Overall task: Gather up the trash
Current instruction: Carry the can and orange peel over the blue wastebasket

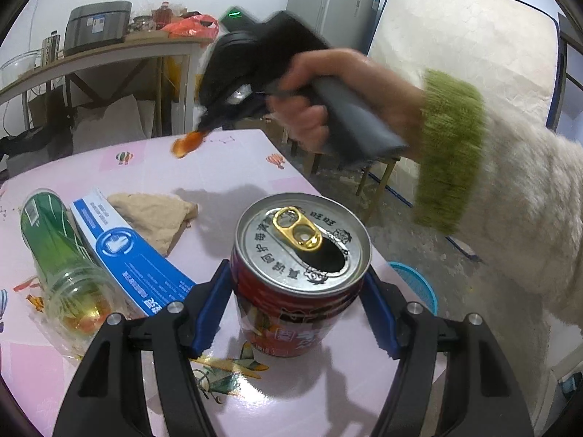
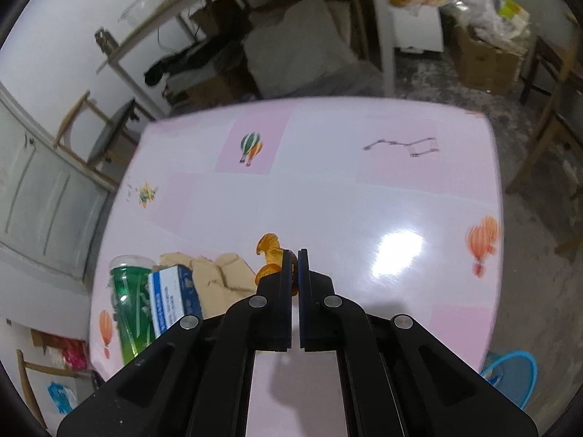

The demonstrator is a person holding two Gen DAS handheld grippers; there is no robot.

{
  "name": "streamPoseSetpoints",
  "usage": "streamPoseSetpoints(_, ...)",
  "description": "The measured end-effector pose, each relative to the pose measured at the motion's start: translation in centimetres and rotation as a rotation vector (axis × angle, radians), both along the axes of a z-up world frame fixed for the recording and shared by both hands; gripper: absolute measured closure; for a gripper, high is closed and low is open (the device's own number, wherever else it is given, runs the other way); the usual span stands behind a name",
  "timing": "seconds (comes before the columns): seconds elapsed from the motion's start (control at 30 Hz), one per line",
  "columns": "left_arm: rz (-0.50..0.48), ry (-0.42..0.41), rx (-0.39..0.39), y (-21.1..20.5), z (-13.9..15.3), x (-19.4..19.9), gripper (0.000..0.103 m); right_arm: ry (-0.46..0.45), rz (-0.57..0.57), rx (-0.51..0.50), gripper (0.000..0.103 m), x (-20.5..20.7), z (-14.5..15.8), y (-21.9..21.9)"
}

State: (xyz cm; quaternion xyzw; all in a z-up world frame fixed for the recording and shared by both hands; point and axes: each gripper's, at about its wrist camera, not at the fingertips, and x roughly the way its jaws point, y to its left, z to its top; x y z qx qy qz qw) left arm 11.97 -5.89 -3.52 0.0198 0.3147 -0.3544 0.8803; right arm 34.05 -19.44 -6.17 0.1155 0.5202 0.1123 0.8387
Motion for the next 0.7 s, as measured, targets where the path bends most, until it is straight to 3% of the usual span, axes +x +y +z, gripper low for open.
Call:
streamPoseSetpoints(0.47, -0.018, -0.06, 0.01, -1.4, 2.2, -2.7, 0.037, -0.163, -0.224, 0.135, 0.101, -15.4, 4.1, -10.2)
streamPoseSetpoints(0.7, -0.117, -0.078, -0.019, -4.6, 4.6, -3.2, 0.037, -0.197, -0.46, 0.193, 0.102, -25.3, 3.3, -17.8)
